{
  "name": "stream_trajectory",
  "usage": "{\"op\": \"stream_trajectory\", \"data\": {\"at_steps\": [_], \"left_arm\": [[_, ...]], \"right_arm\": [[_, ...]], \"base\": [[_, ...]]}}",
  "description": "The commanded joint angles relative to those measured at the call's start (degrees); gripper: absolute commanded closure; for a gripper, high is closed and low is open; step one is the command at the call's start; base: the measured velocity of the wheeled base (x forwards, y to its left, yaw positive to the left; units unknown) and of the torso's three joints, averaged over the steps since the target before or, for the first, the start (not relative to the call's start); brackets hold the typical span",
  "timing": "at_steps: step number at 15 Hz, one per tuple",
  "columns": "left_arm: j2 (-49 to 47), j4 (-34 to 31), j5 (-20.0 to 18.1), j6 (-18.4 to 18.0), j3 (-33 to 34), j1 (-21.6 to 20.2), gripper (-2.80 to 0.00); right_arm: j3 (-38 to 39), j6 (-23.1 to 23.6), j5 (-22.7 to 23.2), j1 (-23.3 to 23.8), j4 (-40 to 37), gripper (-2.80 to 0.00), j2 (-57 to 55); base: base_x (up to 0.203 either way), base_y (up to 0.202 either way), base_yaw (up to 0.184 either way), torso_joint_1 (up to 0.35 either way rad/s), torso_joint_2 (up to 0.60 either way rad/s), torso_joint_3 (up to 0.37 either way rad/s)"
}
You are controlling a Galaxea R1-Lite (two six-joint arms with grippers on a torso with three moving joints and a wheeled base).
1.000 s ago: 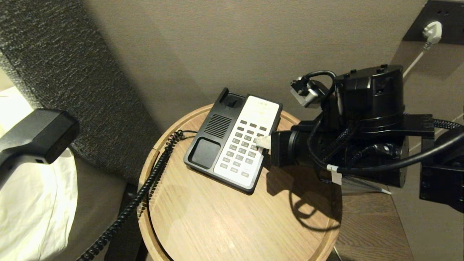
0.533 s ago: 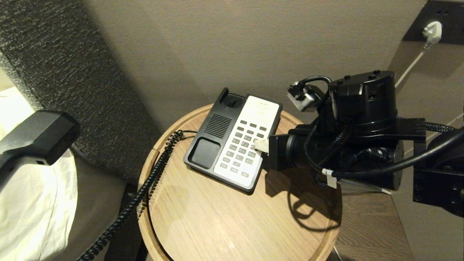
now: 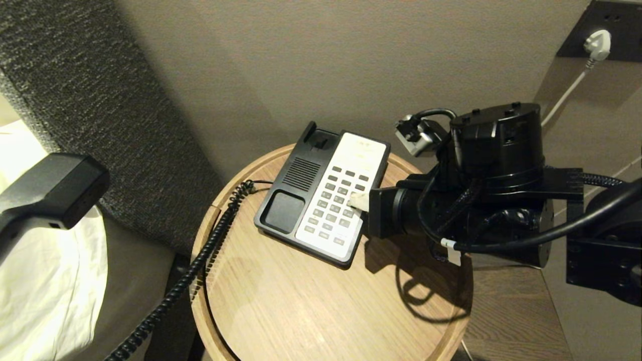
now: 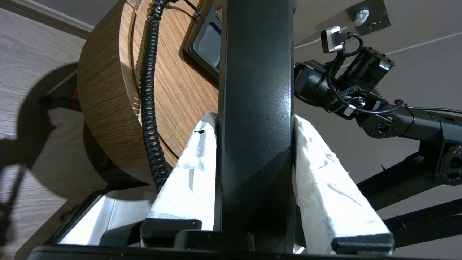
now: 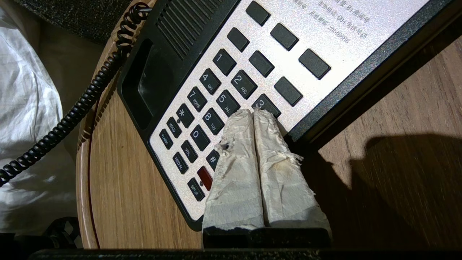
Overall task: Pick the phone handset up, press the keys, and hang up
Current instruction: Dial the number
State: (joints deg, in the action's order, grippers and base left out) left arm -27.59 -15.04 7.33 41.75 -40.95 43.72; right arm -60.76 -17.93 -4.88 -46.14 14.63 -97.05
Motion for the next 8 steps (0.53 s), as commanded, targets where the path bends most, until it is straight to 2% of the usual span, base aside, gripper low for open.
{"op": "stream_trajectory", "data": {"at_steps": [1, 8], "left_arm": [[0.0, -0.1, 0.1, 0.3, 0.2, 0.0, 0.0], [0.4, -0.1, -0.3, 0.3, 0.5, 0.0, 0.0]], "right_arm": [[1.1, 0.4, -0.1, 0.0, 0.0, 0.0, 0.0], [3.2, 0.4, -0.8, 0.0, 1.5, 0.0, -0.7]], "base": [[0.0, 0.0, 0.0, 0.0, 0.0, 0.0], [0.0, 0.0, 0.0, 0.0, 0.0, 0.0]]}}
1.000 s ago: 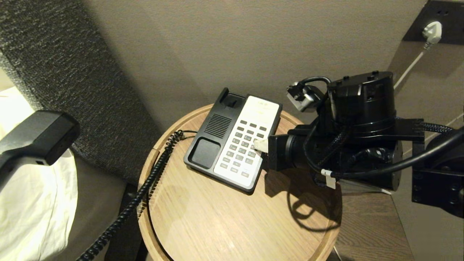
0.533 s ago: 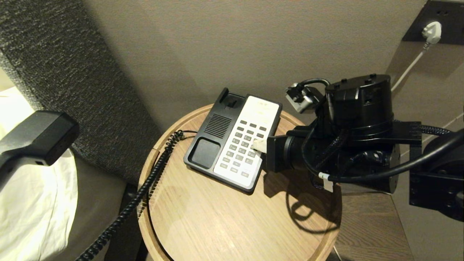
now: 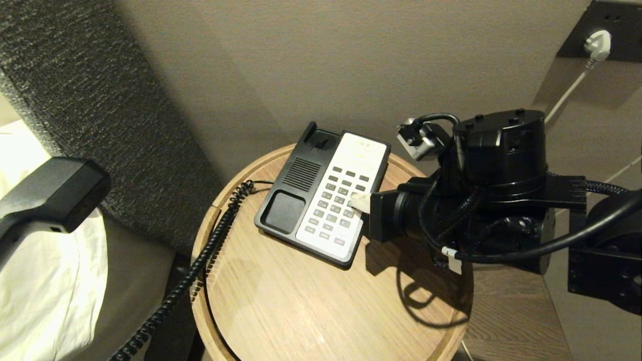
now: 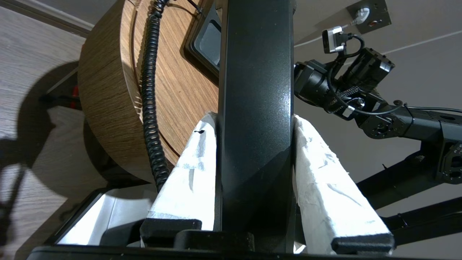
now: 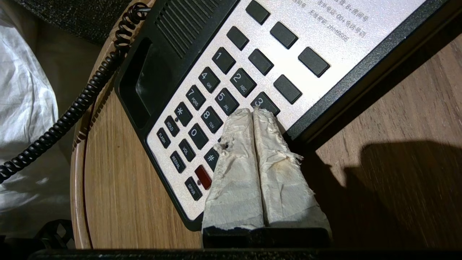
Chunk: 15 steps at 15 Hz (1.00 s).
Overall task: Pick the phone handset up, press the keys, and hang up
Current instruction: Dial the number
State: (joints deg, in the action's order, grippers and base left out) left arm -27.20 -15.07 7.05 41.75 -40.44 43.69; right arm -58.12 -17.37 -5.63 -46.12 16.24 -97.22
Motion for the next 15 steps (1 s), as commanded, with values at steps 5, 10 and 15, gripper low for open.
{"op": "stream_trajectory", "data": {"at_steps": [5, 10, 15], "left_arm": [[0.1, 0.0, 0.0, 0.3, 0.4, 0.0, 0.0], [0.5, 0.0, -0.1, 0.3, 0.4, 0.0, 0.0], [0.8, 0.0, -0.1, 0.3, 0.7, 0.0, 0.0]], "right_arm": [[-0.3, -0.3, 0.0, -0.2, 2.0, 0.0, 1.2], [-0.1, -1.0, 0.0, -2.7, 1.3, 0.0, 3.8], [1.0, -3.8, 0.0, -5.1, 1.2, 0.0, 3.6]], "base": [[0.0, 0.0, 0.0, 0.0, 0.0, 0.0], [0.0, 0.0, 0.0, 0.0, 0.0, 0.0], [0.0, 0.0, 0.0, 0.0, 0.0, 0.0]]}}
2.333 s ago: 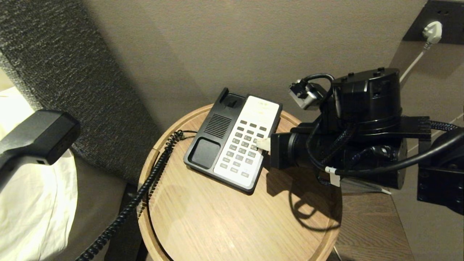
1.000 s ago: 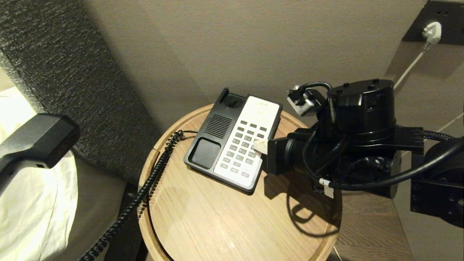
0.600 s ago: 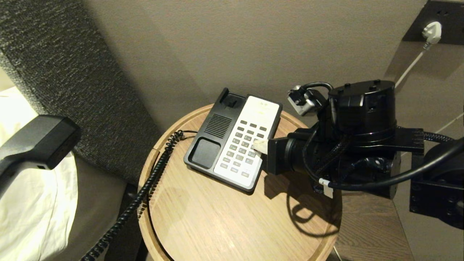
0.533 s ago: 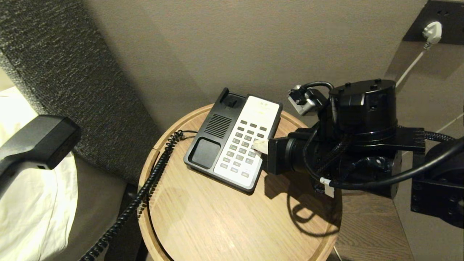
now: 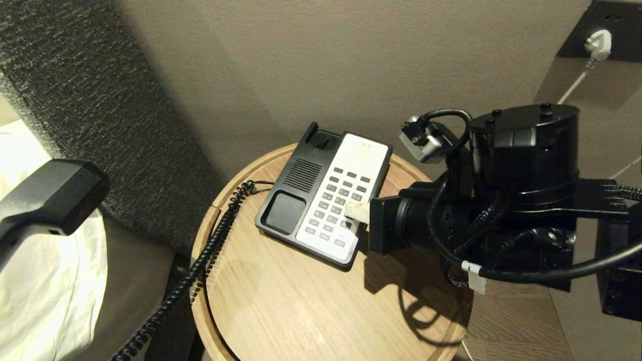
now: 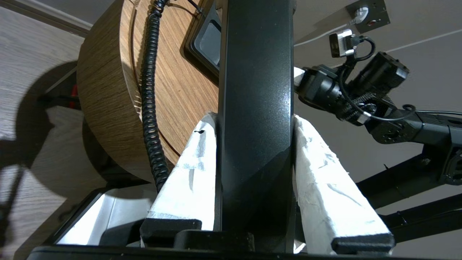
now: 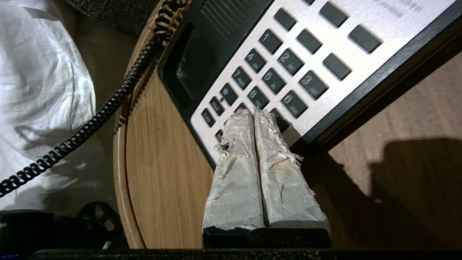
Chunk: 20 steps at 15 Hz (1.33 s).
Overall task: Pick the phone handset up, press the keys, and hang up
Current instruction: Dial the number
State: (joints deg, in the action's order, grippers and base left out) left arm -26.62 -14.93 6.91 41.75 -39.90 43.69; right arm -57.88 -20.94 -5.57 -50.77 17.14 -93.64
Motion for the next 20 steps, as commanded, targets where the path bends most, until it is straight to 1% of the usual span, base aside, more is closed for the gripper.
{"op": "stream_trajectory", "data": {"at_steps": [1, 5, 7, 12, 14, 20], "left_arm": [[0.3, -0.1, 0.0, 0.3, 0.2, 0.0, 0.0], [0.3, -0.1, -0.1, 0.3, 0.7, 0.0, 0.0], [0.3, -0.1, -0.1, 0.3, 0.9, 0.0, 0.0], [0.3, -0.1, -0.2, 0.3, 1.1, 0.0, 0.0], [0.4, -0.1, -0.3, 0.3, 1.2, 0.0, 0.0], [0.6, -0.1, -0.3, 0.3, 1.5, 0.0, 0.0]], "right_arm": [[1.0, -0.2, -0.1, -0.5, 0.3, 0.0, -0.2], [3.1, -0.4, 0.4, -0.9, 0.2, 0.0, -0.7], [3.3, -1.6, 0.5, -0.9, 0.4, 0.0, -1.1], [3.6, -1.9, 0.5, -1.3, 0.4, 0.0, -1.2], [3.5, -3.7, 0.9, -2.1, 0.2, 0.0, -0.9], [3.6, -3.9, 0.9, -2.1, 0.2, 0.0, -1.1]], "base": [[0.0, 0.0, 0.0, 0.0, 0.0, 0.0], [0.0, 0.0, 0.0, 0.0, 0.0, 0.0], [0.0, 0.0, 0.0, 0.0, 0.0, 0.0], [0.0, 0.0, 0.0, 0.0, 0.0, 0.0], [0.0, 0.0, 0.0, 0.0, 0.0, 0.0], [0.0, 0.0, 0.0, 0.0, 0.0, 0.0]]}}
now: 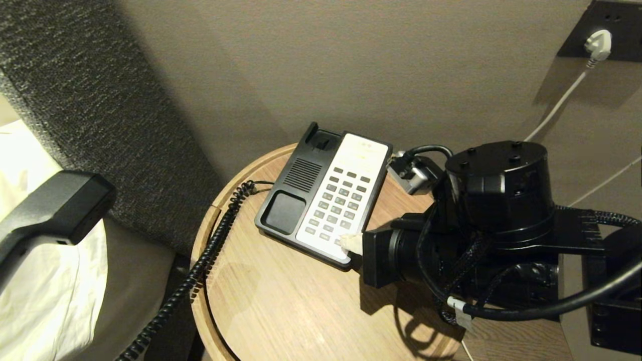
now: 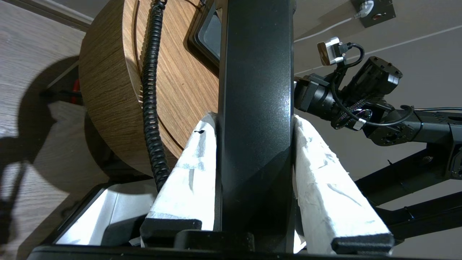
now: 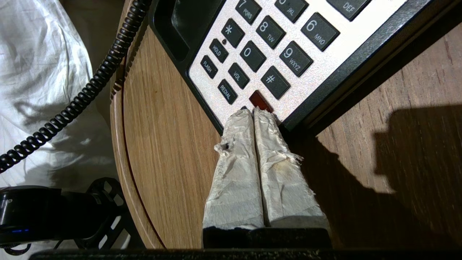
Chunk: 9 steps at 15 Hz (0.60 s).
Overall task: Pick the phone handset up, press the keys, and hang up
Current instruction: Dial the number
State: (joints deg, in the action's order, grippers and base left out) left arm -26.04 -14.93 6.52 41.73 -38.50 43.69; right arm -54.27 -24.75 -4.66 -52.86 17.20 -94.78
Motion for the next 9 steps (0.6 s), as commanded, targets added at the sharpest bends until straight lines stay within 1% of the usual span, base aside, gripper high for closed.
{"op": "stream_trajectory", "data": {"at_steps": [1, 9], "left_arm": [[0.0, -0.1, 0.0, 0.3, 0.1, 0.0, 0.0], [0.2, -0.1, -0.1, 0.3, 0.4, 0.0, 0.0]], "right_arm": [[0.1, -0.1, -0.1, -0.1, 0.1, 0.0, -0.1], [2.0, 0.4, -0.1, -0.6, 0.9, 0.0, -1.5]], "base": [[0.0, 0.0, 0.0, 0.0, 0.0, 0.0], [0.0, 0.0, 0.0, 0.0, 0.0, 0.0]]}}
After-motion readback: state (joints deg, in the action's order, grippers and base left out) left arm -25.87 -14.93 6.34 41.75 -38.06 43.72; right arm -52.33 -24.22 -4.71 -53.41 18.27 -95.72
